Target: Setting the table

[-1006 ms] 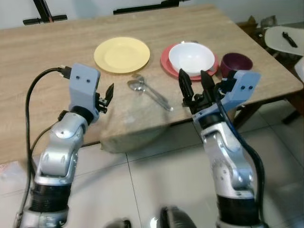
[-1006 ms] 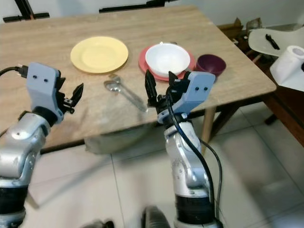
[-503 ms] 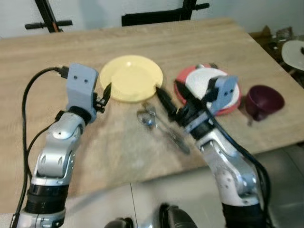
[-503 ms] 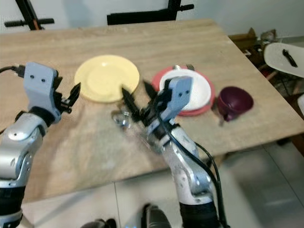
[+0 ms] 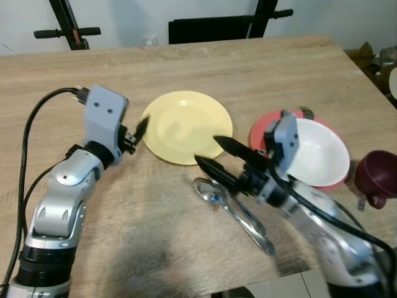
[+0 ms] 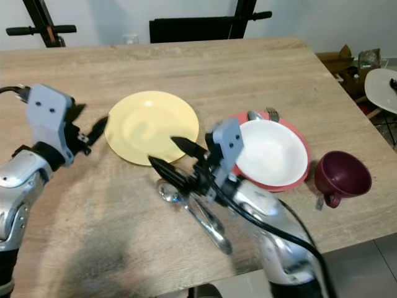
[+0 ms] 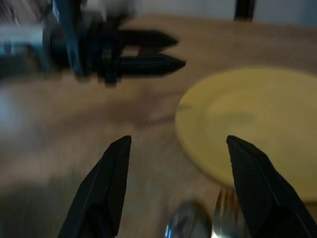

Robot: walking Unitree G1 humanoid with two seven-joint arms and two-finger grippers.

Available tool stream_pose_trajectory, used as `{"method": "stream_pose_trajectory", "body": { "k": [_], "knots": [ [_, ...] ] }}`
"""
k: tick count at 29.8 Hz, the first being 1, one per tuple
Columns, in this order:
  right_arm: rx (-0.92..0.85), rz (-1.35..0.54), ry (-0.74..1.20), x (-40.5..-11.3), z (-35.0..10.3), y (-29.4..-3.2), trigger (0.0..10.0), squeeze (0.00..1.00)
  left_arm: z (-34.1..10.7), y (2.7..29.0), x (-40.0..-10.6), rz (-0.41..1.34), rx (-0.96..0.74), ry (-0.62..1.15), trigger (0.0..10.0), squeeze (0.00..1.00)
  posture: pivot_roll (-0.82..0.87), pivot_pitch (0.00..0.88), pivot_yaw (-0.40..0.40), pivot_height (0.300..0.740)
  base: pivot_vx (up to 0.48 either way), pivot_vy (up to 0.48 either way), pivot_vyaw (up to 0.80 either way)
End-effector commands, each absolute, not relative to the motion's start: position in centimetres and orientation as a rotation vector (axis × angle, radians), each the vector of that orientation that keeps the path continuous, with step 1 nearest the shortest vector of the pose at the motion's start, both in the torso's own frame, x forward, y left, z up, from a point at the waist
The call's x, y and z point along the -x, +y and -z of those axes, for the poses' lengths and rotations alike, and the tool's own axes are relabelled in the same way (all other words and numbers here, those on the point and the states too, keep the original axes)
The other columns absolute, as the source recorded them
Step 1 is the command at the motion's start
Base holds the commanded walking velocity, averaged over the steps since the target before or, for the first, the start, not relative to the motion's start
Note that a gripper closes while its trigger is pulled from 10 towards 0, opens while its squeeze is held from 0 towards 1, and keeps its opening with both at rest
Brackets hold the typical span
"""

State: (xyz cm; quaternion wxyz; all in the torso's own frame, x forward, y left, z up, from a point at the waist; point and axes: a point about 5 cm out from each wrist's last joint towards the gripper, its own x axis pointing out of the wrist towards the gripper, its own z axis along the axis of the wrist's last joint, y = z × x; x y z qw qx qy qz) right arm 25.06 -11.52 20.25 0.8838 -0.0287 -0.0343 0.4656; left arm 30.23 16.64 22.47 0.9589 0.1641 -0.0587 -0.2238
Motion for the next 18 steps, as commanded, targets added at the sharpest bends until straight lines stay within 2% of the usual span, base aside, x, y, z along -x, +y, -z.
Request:
{"method": "stream_pose_trajectory", "body": {
  "k": [1, 9, 13, 18],
  "knots": [
    [0.142, -0.988, -0.005, -24.4, -19.4, -11.6, 10.0, 0.00, -21.7, 15.8, -29.6, 0.548, -0.360, -0.080, 10.0, 0.00, -0.07, 0.112, 0.053, 0.740, 0.000, 0.000, 0.00],
    [0.308, -0.990, 0.107, -22.9, -18.4, -13.4, 10.0, 0.00, -20.4, 15.0, -29.2, 0.590, -0.399, -0.031, 10.0, 0.00, -0.09, 0.125, 0.042, 0.740, 0.000, 0.000, 0.00],
    [0.374, -0.953, 0.137, -23.0, -17.5, -13.4, 10.0, 0.00, -19.9, 14.7, -29.3, 0.577, -0.387, -0.015, 10.0, 0.00, -0.11, 0.134, 0.037, 0.740, 0.000, 0.000, 0.00],
    [0.438, -0.830, 0.133, -25.5, -15.3, -12.3, 10.0, 0.00, -18.9, 14.0, -29.3, 0.609, -0.345, 0.036, 10.0, 0.00, -0.10, 0.143, 0.042, 0.740, 0.000, 0.000, 0.00]
  ]
}}
